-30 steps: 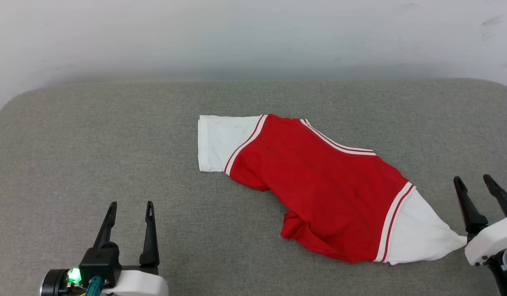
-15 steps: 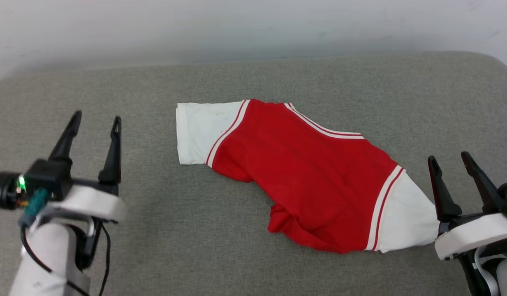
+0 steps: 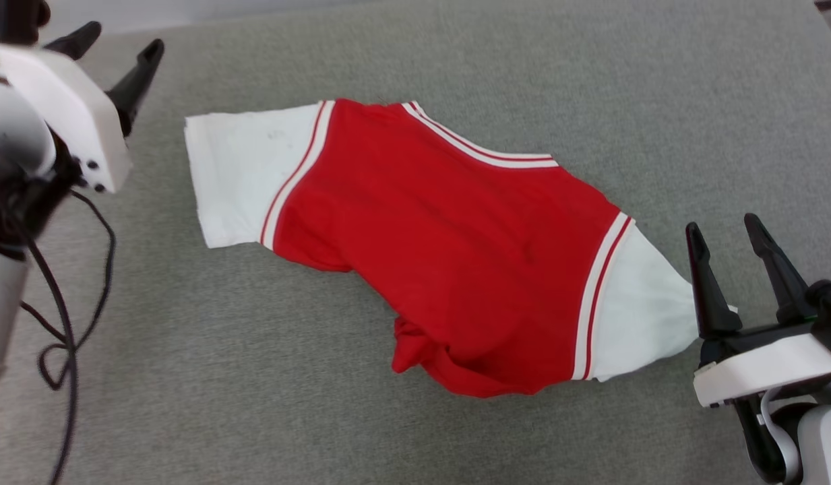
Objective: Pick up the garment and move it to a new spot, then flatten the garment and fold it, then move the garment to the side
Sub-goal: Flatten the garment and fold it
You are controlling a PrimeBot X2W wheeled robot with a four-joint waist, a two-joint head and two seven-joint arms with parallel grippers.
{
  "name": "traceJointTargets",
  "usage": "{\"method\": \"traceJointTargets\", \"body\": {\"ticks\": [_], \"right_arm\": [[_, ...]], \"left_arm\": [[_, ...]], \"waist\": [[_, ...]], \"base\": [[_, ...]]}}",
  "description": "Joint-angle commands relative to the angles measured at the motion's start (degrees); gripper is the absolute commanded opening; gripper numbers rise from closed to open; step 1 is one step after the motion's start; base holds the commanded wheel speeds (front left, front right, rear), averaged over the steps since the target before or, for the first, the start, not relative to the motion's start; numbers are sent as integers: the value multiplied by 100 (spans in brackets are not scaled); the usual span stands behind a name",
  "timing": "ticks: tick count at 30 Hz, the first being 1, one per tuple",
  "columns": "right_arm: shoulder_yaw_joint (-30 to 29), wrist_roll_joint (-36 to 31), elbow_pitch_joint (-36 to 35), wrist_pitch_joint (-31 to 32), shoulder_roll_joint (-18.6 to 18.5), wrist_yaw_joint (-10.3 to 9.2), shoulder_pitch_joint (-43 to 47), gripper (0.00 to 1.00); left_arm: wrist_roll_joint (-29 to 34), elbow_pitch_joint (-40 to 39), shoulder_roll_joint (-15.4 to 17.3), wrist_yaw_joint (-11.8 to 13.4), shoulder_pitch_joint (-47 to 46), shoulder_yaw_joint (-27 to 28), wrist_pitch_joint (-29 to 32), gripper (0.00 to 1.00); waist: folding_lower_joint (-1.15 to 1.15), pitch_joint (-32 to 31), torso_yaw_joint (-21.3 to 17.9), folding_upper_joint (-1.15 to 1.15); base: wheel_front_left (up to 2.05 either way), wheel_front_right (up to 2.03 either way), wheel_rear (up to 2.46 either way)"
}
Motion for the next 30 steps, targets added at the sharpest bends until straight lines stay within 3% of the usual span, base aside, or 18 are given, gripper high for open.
{"method": "traceJointTargets", "body": {"ticks": [1, 10, 16, 27, 28, 29, 30], "right_arm": [[20, -14, -20, -42, 44, -6, -108, 100], [112, -44, 36, -215, 95, -6, -351, 100], [115, -53, 19, -290, 120, -6, -435, 100], [126, -45, 126, -381, 166, -6, -466, 100], [125, -43, 141, -385, 167, -6, -472, 100], [121, -41, 151, -388, 171, -6, -484, 100], [117, -40, 162, -390, 171, -6, -499, 100]], "left_arm": [[-63, 41, 90, 14, -114, -78, 178, 100], [-761, 655, 480, 13, -1111, -972, 2352, 100], [-607, 978, 683, 13, -1425, -1369, 2792, 100], [-932, 1605, 673, 11, -1205, -1927, 3657, 100], [-934, 1588, 687, 4, -1193, -1982, 3692, 64], [-975, 1579, 695, 1, -1169, -2026, 3730, 0], [-1024, 1572, 696, 1, -1140, -2055, 3741, 0]], "waist": [[-1, 251, -190, 0], [-1, 772, -516, 0], [-1, 1049, -681, 0], [-1, 1201, -776, 0], [-1, 1195, -774, 0], [-1, 1188, -770, 0], [-1, 1180, -764, 0]], "base": [[0, 0, 0], [0, 0, 0], [0, 0, 0], [0, 0, 0], [0, 0, 0], [0, 0, 0], [0, 0, 0]]}}
